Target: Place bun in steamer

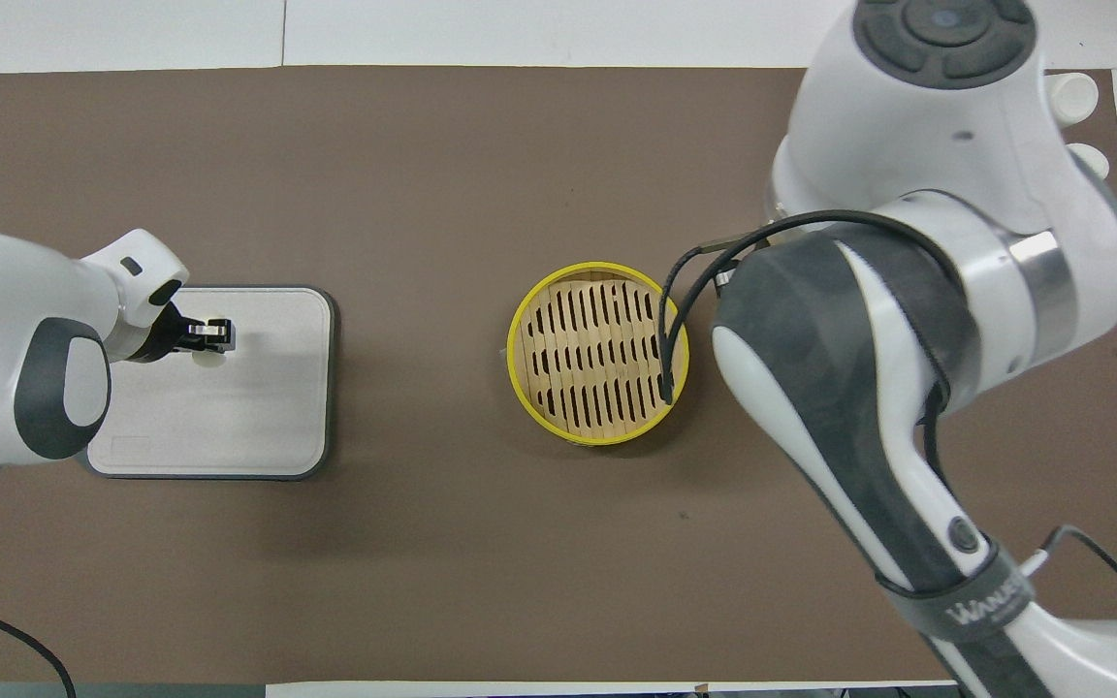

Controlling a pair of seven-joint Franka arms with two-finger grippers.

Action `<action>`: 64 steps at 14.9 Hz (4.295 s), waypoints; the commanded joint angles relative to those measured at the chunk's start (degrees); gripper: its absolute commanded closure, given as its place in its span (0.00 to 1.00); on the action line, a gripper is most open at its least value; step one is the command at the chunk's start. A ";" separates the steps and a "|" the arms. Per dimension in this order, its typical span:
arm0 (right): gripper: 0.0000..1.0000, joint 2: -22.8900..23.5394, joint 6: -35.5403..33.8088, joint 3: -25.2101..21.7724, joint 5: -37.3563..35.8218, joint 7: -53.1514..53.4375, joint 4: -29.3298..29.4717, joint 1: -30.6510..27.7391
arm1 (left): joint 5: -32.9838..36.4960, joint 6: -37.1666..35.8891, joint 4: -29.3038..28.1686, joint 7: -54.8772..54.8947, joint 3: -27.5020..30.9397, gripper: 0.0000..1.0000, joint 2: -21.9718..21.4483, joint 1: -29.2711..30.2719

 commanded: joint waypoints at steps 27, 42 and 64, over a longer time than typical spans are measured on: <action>1.00 -12.41 8.30 0.91 -0.91 -11.41 -20.46 -9.13 | 4.58 1.96 21.05 -50.20 0.65 0.00 17.52 -36.62; 1.00 6.81 27.28 1.17 1.99 16.87 -6.84 12.66 | 2.38 -29.15 21.49 -8.92 1.27 0.00 -5.24 -4.03; 1.00 14.31 31.59 0.73 -0.12 26.73 -7.00 20.32 | 5.55 -36.37 21.31 -0.81 1.18 0.00 -11.84 0.38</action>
